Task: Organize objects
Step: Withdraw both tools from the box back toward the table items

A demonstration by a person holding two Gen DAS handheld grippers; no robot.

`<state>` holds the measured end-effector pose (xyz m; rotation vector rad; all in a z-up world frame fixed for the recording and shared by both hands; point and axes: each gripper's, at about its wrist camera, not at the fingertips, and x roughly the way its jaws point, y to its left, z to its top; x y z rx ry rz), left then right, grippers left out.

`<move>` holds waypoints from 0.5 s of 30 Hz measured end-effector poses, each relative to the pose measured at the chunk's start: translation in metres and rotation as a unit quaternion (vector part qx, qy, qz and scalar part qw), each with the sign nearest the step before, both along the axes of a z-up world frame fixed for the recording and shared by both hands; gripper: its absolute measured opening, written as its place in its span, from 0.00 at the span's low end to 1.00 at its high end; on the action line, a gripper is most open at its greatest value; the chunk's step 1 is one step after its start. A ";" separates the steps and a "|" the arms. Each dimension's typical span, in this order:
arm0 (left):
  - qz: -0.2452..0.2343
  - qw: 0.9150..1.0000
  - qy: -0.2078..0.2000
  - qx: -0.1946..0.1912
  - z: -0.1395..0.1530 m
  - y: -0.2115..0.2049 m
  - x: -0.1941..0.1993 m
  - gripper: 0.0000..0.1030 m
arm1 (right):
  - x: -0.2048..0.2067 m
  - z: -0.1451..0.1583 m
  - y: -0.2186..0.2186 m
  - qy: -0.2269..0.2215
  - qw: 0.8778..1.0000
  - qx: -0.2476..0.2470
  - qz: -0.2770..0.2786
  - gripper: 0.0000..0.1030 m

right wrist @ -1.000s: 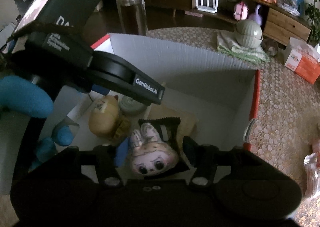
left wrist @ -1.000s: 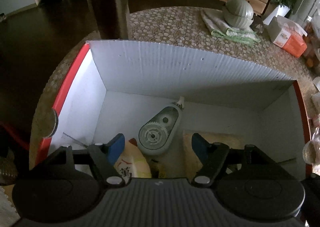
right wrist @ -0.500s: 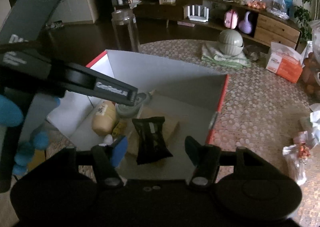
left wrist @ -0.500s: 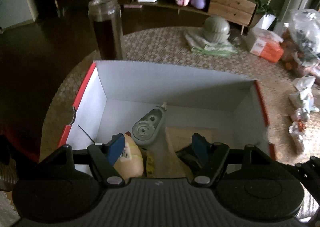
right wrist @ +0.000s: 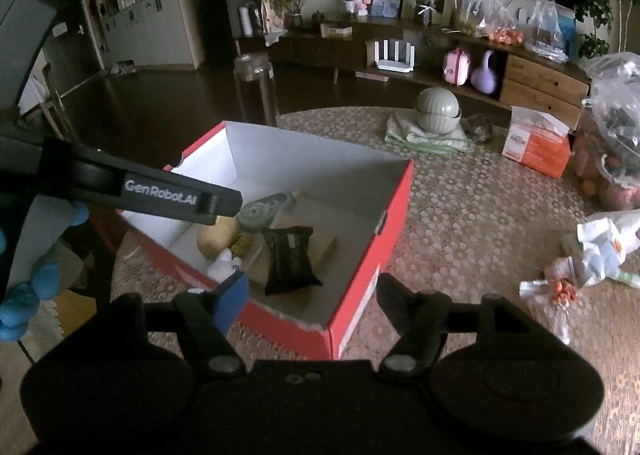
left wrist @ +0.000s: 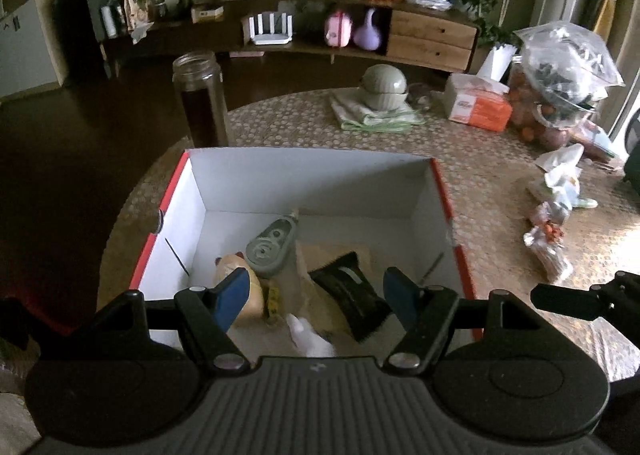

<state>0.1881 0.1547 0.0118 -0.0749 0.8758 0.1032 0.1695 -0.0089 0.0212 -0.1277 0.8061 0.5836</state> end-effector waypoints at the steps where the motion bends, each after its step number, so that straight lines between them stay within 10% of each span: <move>1: -0.002 1.000 -0.002 -0.001 0.001 -0.003 -0.004 0.71 | -0.003 0.000 -0.005 -0.001 1.000 0.001 -0.001 0.70; 15: -0.034 0.999 -0.032 -0.007 -0.001 -0.054 -0.054 0.86 | -0.036 0.005 -0.080 -0.017 0.999 0.029 -0.020 0.82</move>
